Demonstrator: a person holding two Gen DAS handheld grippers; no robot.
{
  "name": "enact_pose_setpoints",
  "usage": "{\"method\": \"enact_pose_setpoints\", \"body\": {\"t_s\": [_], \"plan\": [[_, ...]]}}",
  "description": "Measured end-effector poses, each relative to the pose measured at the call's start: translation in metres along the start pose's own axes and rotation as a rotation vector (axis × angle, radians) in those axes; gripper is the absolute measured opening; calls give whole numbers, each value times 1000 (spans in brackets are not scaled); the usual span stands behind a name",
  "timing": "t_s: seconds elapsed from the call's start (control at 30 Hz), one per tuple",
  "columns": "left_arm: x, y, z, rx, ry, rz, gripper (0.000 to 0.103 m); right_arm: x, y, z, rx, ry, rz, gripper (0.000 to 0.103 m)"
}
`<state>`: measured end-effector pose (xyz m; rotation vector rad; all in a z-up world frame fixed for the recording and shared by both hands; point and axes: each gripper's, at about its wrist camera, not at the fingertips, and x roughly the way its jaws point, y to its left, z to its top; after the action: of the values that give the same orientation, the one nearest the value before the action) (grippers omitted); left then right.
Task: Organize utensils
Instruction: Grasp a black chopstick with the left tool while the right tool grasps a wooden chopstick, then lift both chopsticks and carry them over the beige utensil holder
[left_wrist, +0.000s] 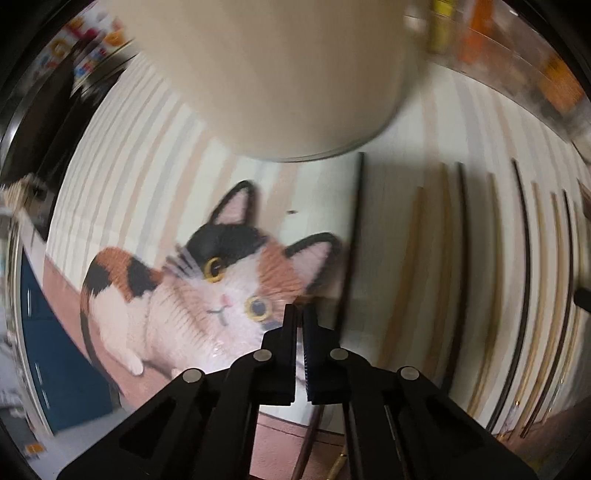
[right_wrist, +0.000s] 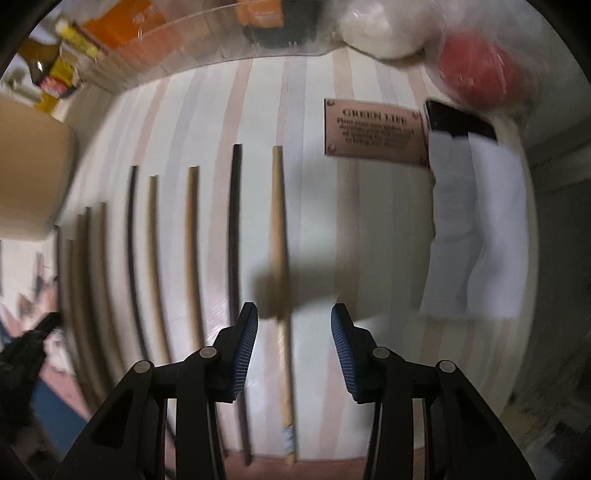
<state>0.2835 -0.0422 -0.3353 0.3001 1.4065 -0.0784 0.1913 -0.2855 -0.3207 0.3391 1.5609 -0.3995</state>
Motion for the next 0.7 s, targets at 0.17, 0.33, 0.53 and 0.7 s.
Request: {"method": "enact_pose_setpoints", "body": {"t_s": [0.17,0.33,0.53,0.7], "plan": [[-3,37,-9,-133,43,-37,1,0,12,-11,-46,-9,-12,7],[-12,53,-26,-166,59,-116,2,3,22,-32,-45,62,62,7],[-13,43,-16,-67,54,-201,13,5,21,-49,-38,95,89,7],[-9,17,-5,75,49,-131,16,9,13,-45,-20,91,98,7]]}}
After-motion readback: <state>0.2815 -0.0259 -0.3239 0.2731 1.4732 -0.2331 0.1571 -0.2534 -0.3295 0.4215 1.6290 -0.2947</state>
